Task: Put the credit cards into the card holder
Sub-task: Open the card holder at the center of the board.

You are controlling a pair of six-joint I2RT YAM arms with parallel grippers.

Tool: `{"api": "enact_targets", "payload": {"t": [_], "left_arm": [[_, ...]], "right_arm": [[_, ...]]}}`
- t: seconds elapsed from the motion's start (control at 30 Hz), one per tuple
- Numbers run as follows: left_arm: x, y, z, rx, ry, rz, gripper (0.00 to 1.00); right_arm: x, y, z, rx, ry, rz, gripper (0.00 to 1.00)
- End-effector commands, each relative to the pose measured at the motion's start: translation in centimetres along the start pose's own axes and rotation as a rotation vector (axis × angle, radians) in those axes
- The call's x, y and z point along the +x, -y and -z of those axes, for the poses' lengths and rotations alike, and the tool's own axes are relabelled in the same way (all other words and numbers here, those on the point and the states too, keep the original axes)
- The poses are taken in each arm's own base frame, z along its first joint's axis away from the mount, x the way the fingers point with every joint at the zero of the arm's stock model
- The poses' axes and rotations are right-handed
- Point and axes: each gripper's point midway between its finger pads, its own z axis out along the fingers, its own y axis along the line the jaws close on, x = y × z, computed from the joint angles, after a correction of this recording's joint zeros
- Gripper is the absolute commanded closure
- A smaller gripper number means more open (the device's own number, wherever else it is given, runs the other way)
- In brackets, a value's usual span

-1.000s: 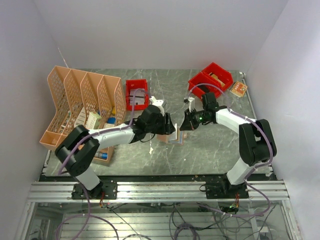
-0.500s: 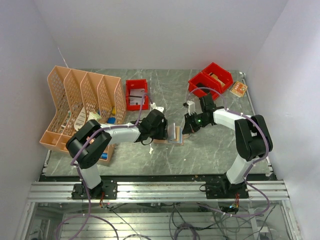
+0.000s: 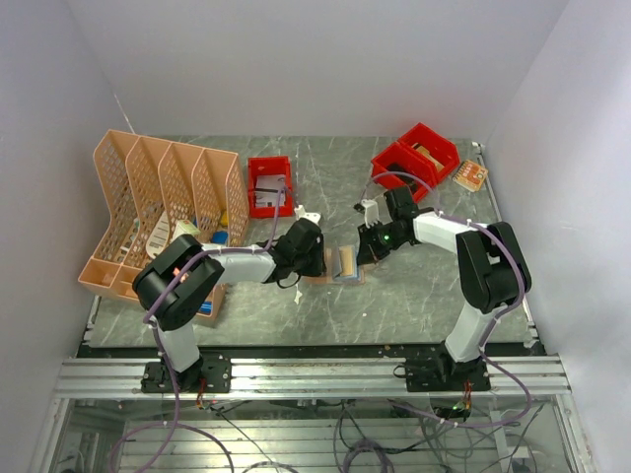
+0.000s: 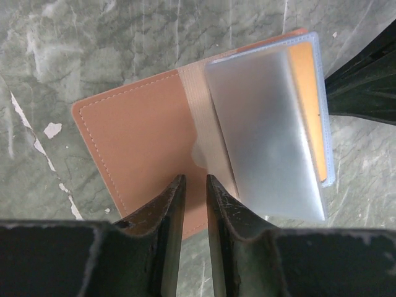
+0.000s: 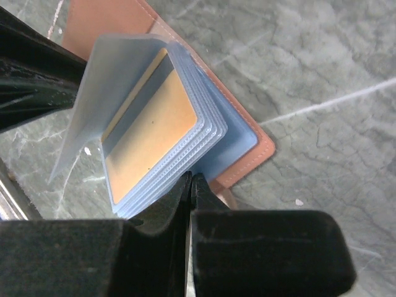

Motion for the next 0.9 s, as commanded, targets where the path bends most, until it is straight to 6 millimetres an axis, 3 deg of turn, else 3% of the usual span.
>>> {"api": "enact_targets", "payload": {"t": [0.0, 0.27, 0.43, 0.63, 0.87], "left_arm": [[3.1, -0.4, -0.7, 0.031, -0.078, 0.014, 0.68], [2.3, 1.2, -0.5, 0.120, -0.037, 0.047, 0.65], [1.0, 1.5, 0.6, 0.200, 0.020, 0.122, 0.57], [-0.8, 1.0, 2.7, 0.327, 0.098, 0.258, 0.48], [-0.9, 1.2, 3.3, 0.409, 0.120, 0.333, 0.42]], "right_arm": [[-2.5, -0.9, 0.5, 0.026, 0.040, 0.100, 1.00], [-3.5, -2.8, 0.8, 0.001, 0.042, 0.190, 1.00], [-4.0, -4.9, 0.9, -0.076, 0.076, 0.225, 0.95], [-3.0, -6.2, -0.6, -0.196, 0.054, 0.166, 0.93], [-2.9, -8.1, -1.6, -0.332, 0.065, 0.109, 0.92]]}}
